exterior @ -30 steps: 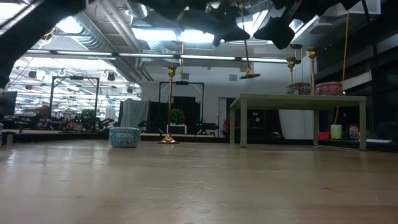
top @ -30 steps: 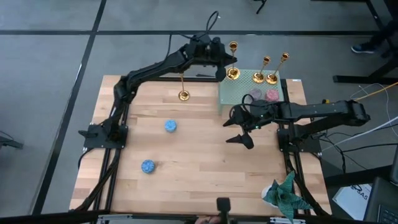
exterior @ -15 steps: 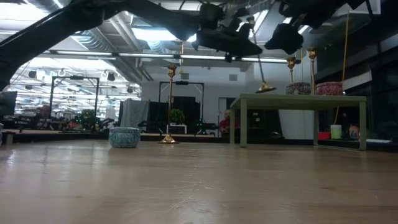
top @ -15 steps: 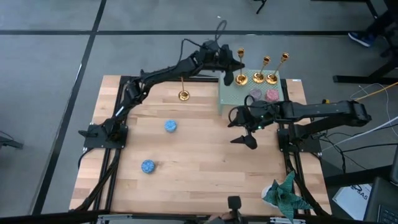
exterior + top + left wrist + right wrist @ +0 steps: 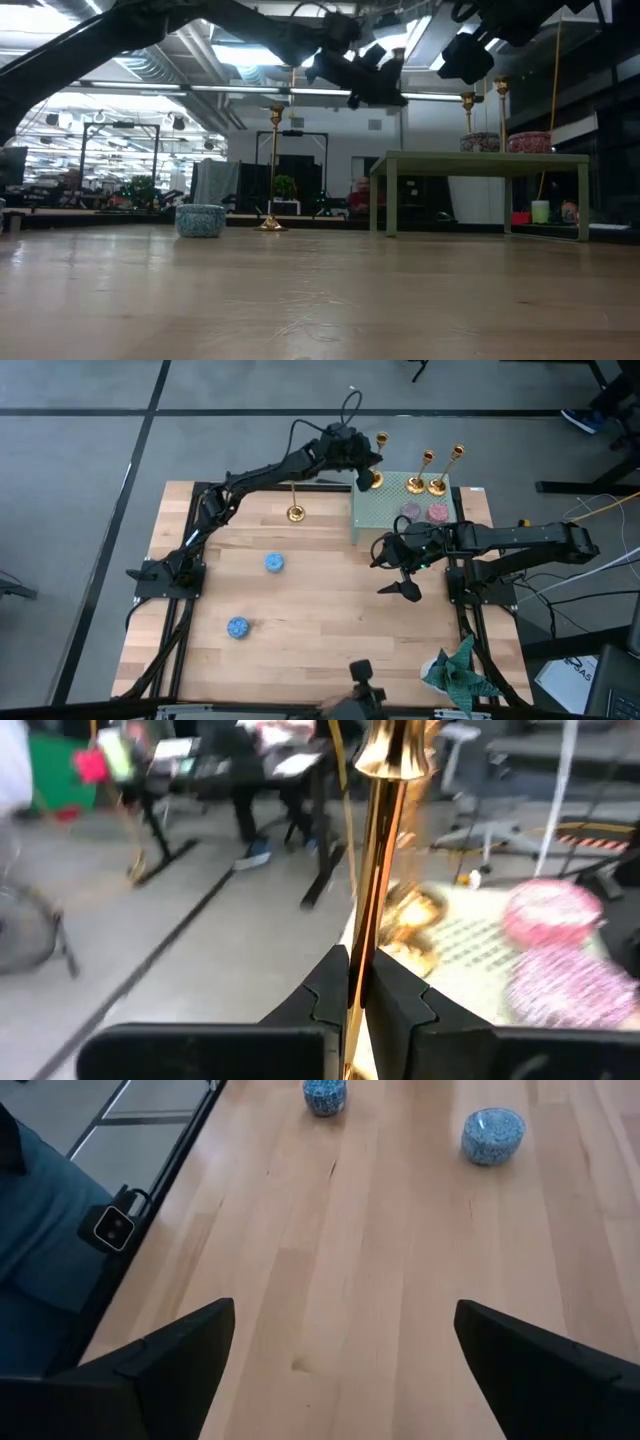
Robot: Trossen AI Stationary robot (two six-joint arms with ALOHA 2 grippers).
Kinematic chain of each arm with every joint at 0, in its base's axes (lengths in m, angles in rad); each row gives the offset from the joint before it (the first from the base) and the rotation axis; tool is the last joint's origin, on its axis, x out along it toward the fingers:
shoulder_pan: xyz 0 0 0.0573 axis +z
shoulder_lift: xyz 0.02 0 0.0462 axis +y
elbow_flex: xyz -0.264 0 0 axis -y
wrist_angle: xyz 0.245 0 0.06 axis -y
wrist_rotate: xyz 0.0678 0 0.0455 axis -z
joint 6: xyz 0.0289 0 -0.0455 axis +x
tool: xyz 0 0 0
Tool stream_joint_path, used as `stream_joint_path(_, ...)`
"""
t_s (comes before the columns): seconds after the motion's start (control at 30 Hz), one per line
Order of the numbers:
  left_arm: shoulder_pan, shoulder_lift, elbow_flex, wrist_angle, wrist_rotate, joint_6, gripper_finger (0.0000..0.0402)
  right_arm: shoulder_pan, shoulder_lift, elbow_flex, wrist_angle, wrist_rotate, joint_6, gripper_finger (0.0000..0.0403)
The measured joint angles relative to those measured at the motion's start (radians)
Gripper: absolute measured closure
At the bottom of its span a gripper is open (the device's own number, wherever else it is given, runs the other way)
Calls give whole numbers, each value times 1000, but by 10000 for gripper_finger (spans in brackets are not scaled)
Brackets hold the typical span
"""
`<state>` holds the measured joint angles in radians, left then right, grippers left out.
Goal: Pick & Place candle stick holders
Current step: Put the gold candle holder on the shelf
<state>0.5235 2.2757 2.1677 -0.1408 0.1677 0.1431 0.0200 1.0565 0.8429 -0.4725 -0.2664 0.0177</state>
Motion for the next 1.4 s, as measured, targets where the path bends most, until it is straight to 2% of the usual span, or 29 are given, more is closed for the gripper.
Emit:
stream_joint_path(0.27,35,-5,1,-38,8,-52,384,0,0,0,-1,1,0,23)
stream_joint_path(0.9,21,-24,0,-94,33,-70,377,-39,0,0,-5,12,-17,23)
stream_joint_path(1.03,21,-24,0,-97,33,-73,354,-50,1,0,-5,12,-27,23)
stream_joint_path(1.27,21,-24,1,-98,34,-70,287,-50,1,0,-5,31,-27,23)
stream_joint_path(1.4,21,-24,47,-151,33,-41,251,-50,1,0,-5,40,-26,23)
